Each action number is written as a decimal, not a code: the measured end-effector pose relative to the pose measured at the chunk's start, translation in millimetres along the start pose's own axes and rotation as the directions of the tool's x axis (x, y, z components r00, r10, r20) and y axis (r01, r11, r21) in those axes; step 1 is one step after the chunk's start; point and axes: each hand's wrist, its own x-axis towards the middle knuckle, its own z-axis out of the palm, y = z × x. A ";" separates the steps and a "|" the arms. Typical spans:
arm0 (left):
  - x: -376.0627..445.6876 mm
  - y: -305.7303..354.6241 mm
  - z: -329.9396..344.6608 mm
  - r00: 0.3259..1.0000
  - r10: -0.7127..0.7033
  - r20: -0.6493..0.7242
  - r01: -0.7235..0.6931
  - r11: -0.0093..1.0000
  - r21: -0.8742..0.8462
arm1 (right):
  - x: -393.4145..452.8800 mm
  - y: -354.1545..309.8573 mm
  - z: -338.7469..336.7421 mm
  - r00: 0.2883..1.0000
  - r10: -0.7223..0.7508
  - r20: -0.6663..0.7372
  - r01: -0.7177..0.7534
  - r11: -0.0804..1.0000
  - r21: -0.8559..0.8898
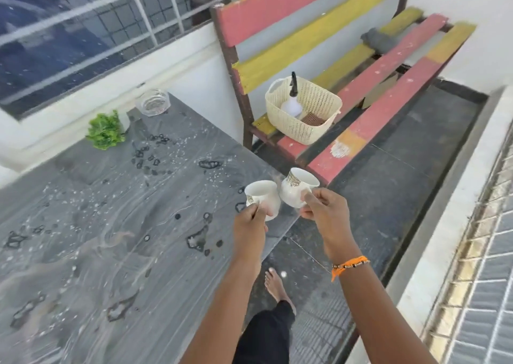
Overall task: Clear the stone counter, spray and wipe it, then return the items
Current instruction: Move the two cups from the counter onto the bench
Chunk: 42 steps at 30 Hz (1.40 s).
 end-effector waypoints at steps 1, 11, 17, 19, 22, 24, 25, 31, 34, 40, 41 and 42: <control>7.9 4.2 13.1 1.000 0.000 0.007 0.000 1.000 -0.007 | 11.5 -0.7 -6.0 1.000 -0.003 -0.011 0.003 1.000 -0.004; 118.9 14.5 164.6 0.987 -0.135 0.091 0.127 0.988 0.087 | 175.7 17.4 -70.2 0.993 0.092 -0.078 -0.097 0.993 -0.062; 187.8 -18.5 236.2 0.975 -0.216 0.061 0.198 0.956 0.218 | 276.9 64.7 -86.6 0.971 0.239 -0.023 -0.240 0.962 -0.131; 203.7 -32.5 253.9 0.969 -0.244 0.031 0.229 0.942 0.245 | 305.6 76.7 -87.0 0.961 0.277 0.007 -0.270 0.940 -0.207; 229.3 -55.0 289.2 0.951 -0.310 -0.011 0.303 0.921 0.246 | 356.5 97.3 -93.9 0.950 0.310 0.043 -0.284 0.911 -0.299; 242.5 -66.3 309.6 0.943 -0.328 -0.050 0.330 0.912 0.244 | 383.8 109.8 -98.1 0.945 0.322 0.056 -0.282 0.891 -0.357; 248.3 -70.6 318.5 0.941 -0.333 -0.060 0.338 0.911 0.238 | 395.3 115.8 -99.5 0.946 0.318 0.061 -0.271 0.879 -0.392; 277.8 -94.1 348.7 0.933 -0.339 -0.123 0.358 0.910 0.208 | 437.8 147.2 -104.7 0.946 0.304 0.111 -0.202 0.822 -0.533; 286.7 -103.5 351.3 0.938 -0.320 -0.136 0.343 0.913 0.222 | 447.0 156.7 -104.8 0.944 0.294 0.152 -0.168 0.820 -0.547; 290.3 -111.8 351.8 0.939 -0.342 -0.032 0.333 0.881 0.335 | 456.8 161.9 -103.3 0.916 0.348 0.200 -0.200 0.827 -0.526; 290.5 -112.2 352.2 0.928 -0.372 -0.011 0.352 0.868 0.352 | 456.8 162.5 -102.9 0.912 0.356 0.205 -0.195 0.815 -0.545; 290.6 -112.2 352.6 0.916 -0.401 -0.003 0.376 0.855 0.357 | 456.3 163.1 -102.7 0.908 0.361 0.214 -0.185 0.801 -0.569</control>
